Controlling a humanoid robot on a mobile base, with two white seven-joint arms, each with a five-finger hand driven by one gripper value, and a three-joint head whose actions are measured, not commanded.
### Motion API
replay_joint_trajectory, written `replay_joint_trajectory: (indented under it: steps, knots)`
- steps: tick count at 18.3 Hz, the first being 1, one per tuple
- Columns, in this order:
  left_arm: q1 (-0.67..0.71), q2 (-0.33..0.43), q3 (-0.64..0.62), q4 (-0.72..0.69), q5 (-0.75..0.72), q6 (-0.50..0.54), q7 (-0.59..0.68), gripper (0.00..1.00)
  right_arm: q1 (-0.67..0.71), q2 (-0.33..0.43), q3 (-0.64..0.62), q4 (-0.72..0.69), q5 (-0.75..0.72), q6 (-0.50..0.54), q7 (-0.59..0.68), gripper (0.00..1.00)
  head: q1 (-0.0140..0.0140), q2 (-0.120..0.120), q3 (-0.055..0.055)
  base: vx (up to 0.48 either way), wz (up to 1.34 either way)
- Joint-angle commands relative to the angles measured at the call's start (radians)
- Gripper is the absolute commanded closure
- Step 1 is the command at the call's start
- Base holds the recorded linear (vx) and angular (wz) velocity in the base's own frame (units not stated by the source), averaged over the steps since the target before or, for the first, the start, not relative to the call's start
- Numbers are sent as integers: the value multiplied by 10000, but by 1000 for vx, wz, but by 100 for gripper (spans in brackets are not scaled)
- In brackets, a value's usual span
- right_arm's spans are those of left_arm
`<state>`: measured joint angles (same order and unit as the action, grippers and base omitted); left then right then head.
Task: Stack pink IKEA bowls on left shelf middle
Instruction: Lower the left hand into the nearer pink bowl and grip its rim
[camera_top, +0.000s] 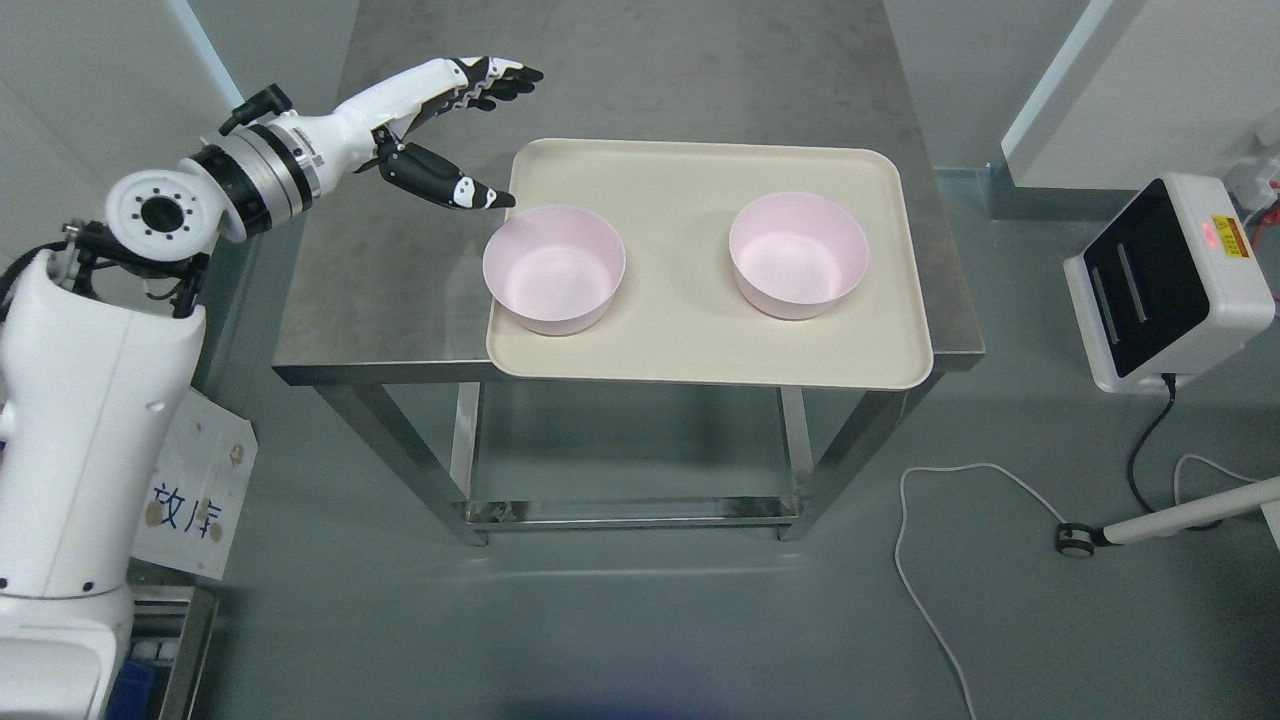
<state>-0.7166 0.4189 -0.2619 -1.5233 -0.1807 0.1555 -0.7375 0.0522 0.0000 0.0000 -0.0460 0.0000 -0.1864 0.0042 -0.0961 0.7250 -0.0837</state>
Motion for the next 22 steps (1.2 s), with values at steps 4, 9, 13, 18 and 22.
replay_joint_trajectory:
  steps: [4,9,13,18,22]
  knots:
    - [-258,-721,-1876,997,-2243,71,-801,23,0,-174,-92,0,77,8,-11,0,0,0,0,0,0]
    - [-579,-1105,-1538,1029,-2258,56,-786,38,0,-174,-92,0,77,8,-11,0,0,0,0,0,0]
    - [-687,-1136,-1538,1105,-2396,-36,-770,48,0,-174,-92,0,77,8,-11,0,0,0,0,0,0]
    - [-672,-1106,-1538,1121,-2933,-602,-770,66,0,-174,-107,0,77,8,-11,0,0,0,0,0,0]
    - [-657,-1105,-1492,1182,-2949,-1308,-755,80,0,-174,-92,0,77,8,-11,0,0,0,0,0,0]
